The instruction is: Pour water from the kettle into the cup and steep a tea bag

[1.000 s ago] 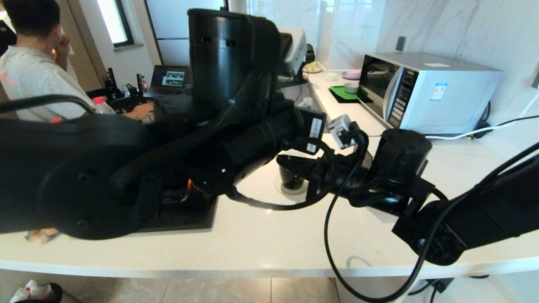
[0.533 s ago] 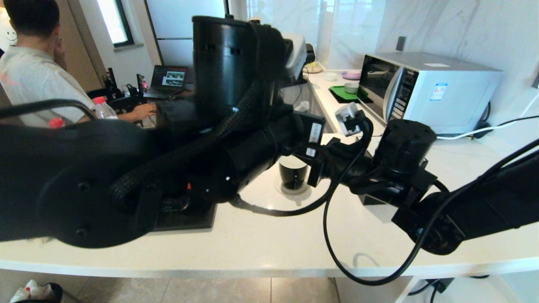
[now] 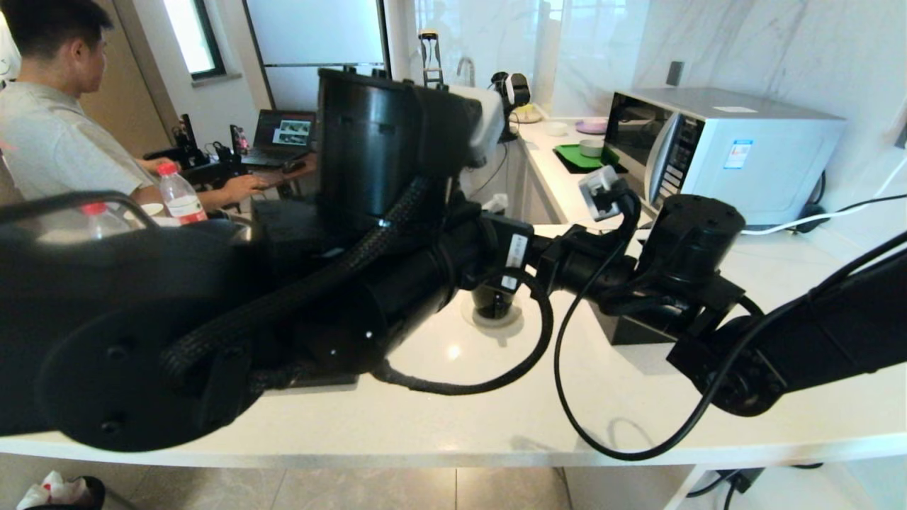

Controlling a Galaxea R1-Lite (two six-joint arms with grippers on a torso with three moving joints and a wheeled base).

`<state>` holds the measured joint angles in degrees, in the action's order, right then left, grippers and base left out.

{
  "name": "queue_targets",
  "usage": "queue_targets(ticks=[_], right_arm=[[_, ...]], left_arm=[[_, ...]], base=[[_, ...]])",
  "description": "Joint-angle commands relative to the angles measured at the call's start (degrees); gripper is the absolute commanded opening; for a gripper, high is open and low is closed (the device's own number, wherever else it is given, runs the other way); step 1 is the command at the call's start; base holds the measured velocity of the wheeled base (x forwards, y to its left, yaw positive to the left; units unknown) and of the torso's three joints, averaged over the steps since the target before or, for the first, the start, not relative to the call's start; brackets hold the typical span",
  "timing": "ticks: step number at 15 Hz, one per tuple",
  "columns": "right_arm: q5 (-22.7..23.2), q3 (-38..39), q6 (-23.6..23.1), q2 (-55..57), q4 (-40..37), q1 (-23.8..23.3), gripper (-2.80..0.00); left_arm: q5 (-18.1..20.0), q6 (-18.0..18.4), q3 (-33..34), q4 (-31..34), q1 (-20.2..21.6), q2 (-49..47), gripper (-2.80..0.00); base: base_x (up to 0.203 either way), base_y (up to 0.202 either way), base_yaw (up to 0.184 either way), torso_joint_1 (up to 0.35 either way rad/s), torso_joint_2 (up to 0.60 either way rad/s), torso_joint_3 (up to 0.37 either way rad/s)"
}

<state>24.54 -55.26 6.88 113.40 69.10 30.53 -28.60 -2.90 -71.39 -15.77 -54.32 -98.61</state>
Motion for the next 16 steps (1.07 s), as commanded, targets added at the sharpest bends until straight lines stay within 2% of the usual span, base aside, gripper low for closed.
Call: queue_targets(ticks=[1, 9, 10, 16], right_arm=[[0.16, -0.02, 0.07, -0.19, 0.44, -0.12, -2.8], [0.25, 0.06, 0.07, -0.37, 0.6, -0.03, -2.8], [0.25, 0.06, 0.07, -0.37, 0.6, -0.03, -2.8], [0.18, 0.14, 0.07, -0.37, 0.6, -0.03, -2.8]], left_arm=[[-0.23, -0.18, 0.81, -0.13, 0.0, 0.43, -2.8], [-0.4, -0.18, 0.55, -0.13, 0.09, -0.27, -2.8], [-0.4, -0.18, 0.55, -0.13, 0.18, -0.27, 0.0], [-0.49, -0.18, 1.96, -0.05, 0.18, -0.1, 0.0]], base=[[0.0, 0.0, 0.0, 0.0, 0.0, 0.0], [0.0, 0.0, 0.0, 0.0, 0.0, 0.0], [0.0, 0.0, 0.0, 0.0, 0.0, 0.0], [0.0, 0.0, 0.0, 0.0, 0.0, 0.0]])
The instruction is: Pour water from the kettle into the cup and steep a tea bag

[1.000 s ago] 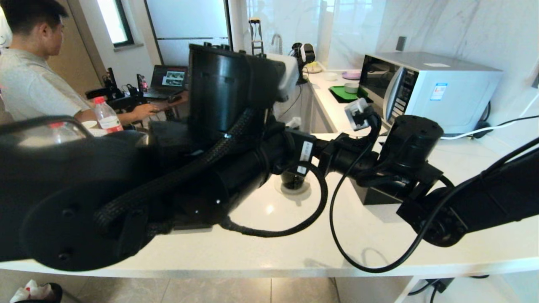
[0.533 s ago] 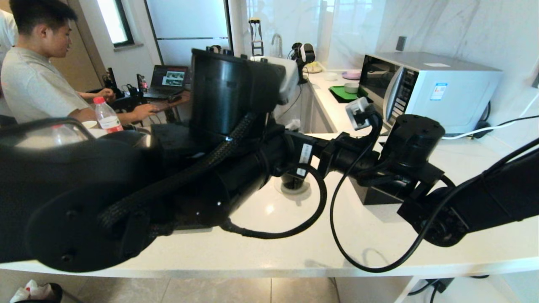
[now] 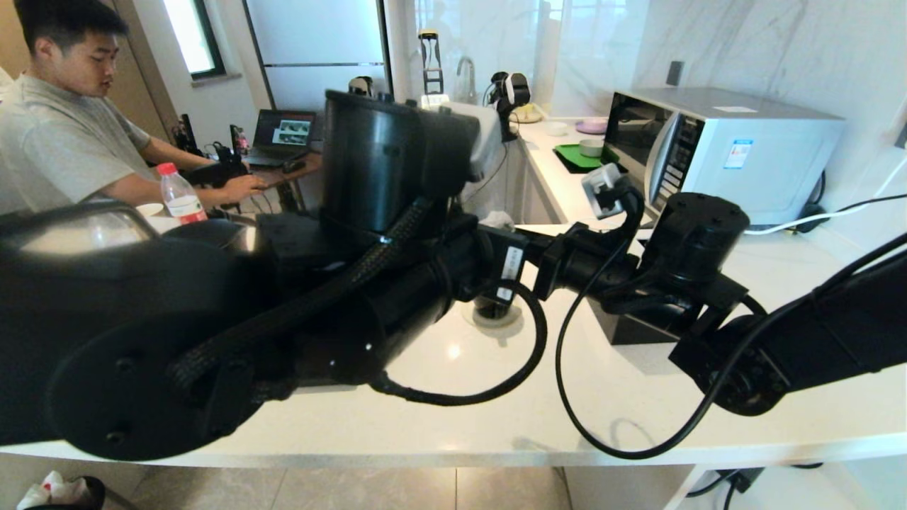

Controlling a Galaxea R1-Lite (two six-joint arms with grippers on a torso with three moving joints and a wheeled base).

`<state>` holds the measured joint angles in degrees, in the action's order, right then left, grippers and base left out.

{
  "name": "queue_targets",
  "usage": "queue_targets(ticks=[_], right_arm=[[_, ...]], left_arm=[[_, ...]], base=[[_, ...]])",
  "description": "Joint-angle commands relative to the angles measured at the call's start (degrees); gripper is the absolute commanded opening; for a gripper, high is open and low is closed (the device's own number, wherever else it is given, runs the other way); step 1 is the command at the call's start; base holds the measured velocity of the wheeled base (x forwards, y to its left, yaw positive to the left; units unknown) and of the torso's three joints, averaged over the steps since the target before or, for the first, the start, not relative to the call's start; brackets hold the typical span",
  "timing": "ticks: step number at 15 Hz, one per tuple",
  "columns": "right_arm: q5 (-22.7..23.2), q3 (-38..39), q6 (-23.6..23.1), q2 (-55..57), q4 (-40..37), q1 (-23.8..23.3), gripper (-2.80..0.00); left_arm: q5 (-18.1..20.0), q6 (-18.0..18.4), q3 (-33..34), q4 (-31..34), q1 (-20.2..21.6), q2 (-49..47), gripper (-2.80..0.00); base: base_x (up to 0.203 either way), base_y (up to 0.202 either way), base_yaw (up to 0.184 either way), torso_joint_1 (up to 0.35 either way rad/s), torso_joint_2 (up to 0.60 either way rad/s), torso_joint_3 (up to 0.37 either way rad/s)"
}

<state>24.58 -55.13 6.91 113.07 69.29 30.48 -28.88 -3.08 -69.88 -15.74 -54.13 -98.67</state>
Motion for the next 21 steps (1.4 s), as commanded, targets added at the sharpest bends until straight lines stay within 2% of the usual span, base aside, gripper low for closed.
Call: queue_targets(ticks=[1, 6, 21], right_arm=[[0.12, 0.02, 0.03, -0.04, 0.41, 0.02, -2.8], [0.12, 0.11, 0.03, -0.13, 0.41, 0.02, -2.8], [0.12, 0.37, -0.01, 0.04, 0.41, 0.02, -2.8]], left_arm=[[-0.21, 0.01, 0.71, -0.08, -0.01, 0.06, 0.0], [-1.0, 0.09, 2.64, -0.02, 0.25, 0.32, 0.0], [-1.0, 0.1, 2.55, -0.04, 0.86, 0.23, 0.0]], base=[[0.0, 0.0, 0.0, 0.0, 0.0, 0.0], [0.0, 0.0, 0.0, 0.0, 0.0, 0.0], [0.0, 0.0, 0.0, 0.0, 0.0, 0.0]])
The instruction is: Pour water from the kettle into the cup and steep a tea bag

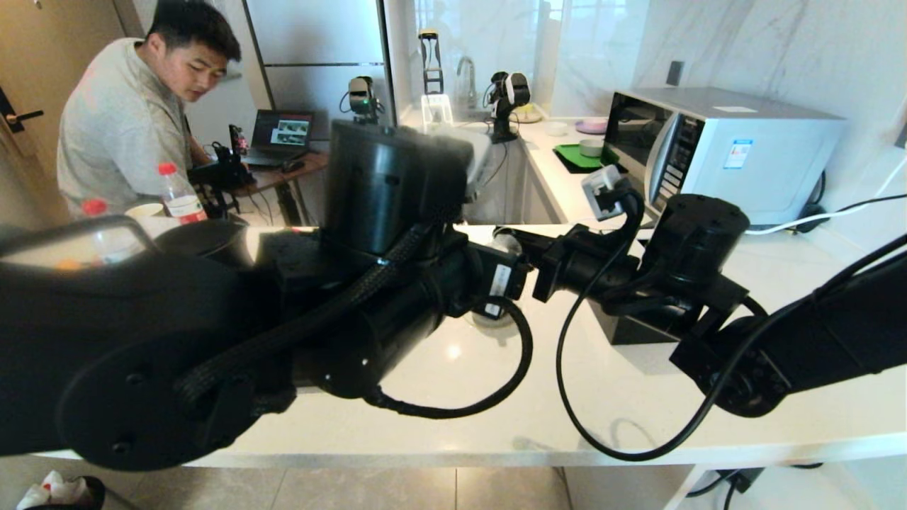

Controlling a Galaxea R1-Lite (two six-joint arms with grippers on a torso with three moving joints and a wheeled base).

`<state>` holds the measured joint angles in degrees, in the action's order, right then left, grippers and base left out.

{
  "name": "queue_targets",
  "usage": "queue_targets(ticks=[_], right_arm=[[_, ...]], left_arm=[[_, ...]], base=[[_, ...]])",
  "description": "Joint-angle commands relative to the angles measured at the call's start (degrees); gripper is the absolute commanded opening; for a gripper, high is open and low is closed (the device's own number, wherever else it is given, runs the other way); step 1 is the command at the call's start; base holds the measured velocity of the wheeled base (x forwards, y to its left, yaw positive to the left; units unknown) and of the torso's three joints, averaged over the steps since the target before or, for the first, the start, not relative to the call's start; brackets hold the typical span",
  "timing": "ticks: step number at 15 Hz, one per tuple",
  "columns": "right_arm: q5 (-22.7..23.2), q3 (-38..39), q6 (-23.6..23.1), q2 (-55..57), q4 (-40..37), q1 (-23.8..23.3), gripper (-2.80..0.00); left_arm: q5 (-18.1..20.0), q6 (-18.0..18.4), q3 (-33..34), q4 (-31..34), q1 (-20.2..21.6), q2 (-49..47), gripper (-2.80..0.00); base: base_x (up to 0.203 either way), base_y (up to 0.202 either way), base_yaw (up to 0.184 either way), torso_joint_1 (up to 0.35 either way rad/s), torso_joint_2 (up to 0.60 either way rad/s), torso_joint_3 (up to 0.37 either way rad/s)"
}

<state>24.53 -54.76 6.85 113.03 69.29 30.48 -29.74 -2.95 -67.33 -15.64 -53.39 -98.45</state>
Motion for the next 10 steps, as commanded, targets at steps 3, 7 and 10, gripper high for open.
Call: queue_targets(ticks=[3, 7, 10], right_arm=[[0.17, 0.0, 0.0, 0.08, 0.41, 0.02, -2.8], [0.08, 0.27, 0.0, 0.08, 0.32, 0.02, -2.8], [0.08, 0.36, 0.0, 0.08, 0.32, 0.02, -2.8]], left_arm=[[-0.14, -0.04, 0.32, 0.16, 0.22, 0.01, 0.0], [-0.14, 0.14, 2.82, 0.25, 0.22, 0.85, 0.0], [-0.14, 0.14, 5.02, 0.25, 0.34, 2.06, 0.0]], base=[[0.0, 0.0, 0.0, 0.0, 0.0, 0.0], [0.0, 0.0, 0.0, 0.0, 0.0, 0.0], [0.0, 0.0, 0.0, 0.0, 0.0, 0.0]])
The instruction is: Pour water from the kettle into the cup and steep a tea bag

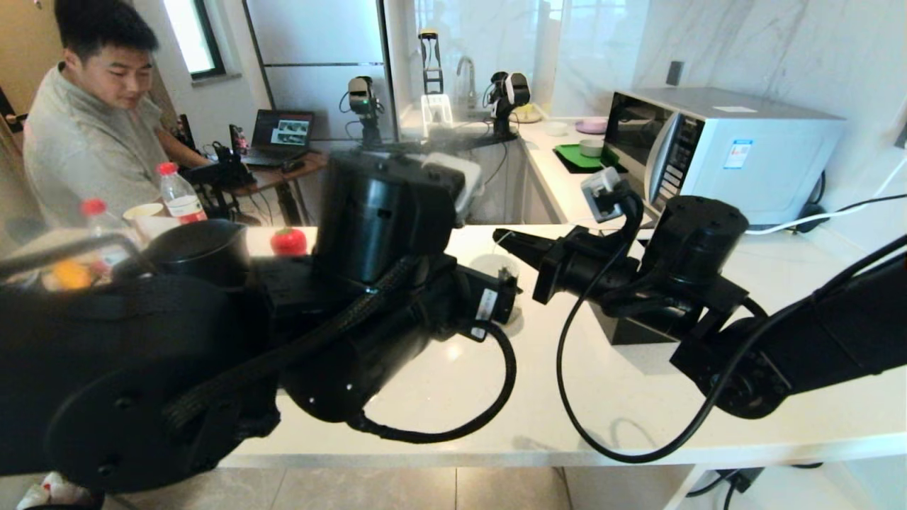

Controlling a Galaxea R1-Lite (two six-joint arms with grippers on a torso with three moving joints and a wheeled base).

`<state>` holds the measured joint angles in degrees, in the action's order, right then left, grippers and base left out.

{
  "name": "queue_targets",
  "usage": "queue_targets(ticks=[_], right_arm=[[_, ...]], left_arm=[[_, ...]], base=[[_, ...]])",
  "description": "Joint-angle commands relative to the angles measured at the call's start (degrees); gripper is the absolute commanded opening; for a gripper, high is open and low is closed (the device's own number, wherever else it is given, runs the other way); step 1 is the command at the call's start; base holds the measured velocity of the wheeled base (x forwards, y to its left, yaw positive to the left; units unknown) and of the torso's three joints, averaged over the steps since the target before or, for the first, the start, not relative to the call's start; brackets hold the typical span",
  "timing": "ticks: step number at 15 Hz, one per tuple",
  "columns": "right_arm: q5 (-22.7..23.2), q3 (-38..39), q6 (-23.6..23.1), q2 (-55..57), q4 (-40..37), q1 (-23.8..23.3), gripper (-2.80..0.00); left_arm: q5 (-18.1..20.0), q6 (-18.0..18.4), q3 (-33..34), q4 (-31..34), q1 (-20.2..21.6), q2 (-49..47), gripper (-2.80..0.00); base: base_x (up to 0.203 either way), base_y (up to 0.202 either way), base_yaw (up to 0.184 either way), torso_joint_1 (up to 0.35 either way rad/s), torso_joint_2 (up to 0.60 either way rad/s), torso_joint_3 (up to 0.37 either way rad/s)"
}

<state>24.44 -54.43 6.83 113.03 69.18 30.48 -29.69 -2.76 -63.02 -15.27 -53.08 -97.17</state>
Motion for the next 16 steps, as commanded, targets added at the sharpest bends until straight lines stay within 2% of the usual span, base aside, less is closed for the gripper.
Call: queue_targets(ticks=[1, 8, 16], right_arm=[[0.17, 0.03, 0.03, 0.17, 0.39, 0.02, -2.8], [0.08, 0.03, 0.03, 0.26, 0.34, -0.07, -2.8], [0.08, -0.15, 0.03, 0.35, 0.25, -0.07, -2.8]], left_arm=[[-0.19, -0.06, 1.59, -0.11, 0.35, 1.0, 0.0], [-0.19, -0.09, 6.08, -0.27, 1.57, 2.77, 0.0], [-0.1, -0.06, 4.92, -0.55, 2.01, 2.6, 0.0]], base=[[0.0, 0.0, 0.0, 0.0, 0.0, 0.0], [0.0, 0.0, 0.0, 0.0, 0.0, 0.0], [0.0, 0.0, 0.0, 0.0, 0.0, 0.0]])
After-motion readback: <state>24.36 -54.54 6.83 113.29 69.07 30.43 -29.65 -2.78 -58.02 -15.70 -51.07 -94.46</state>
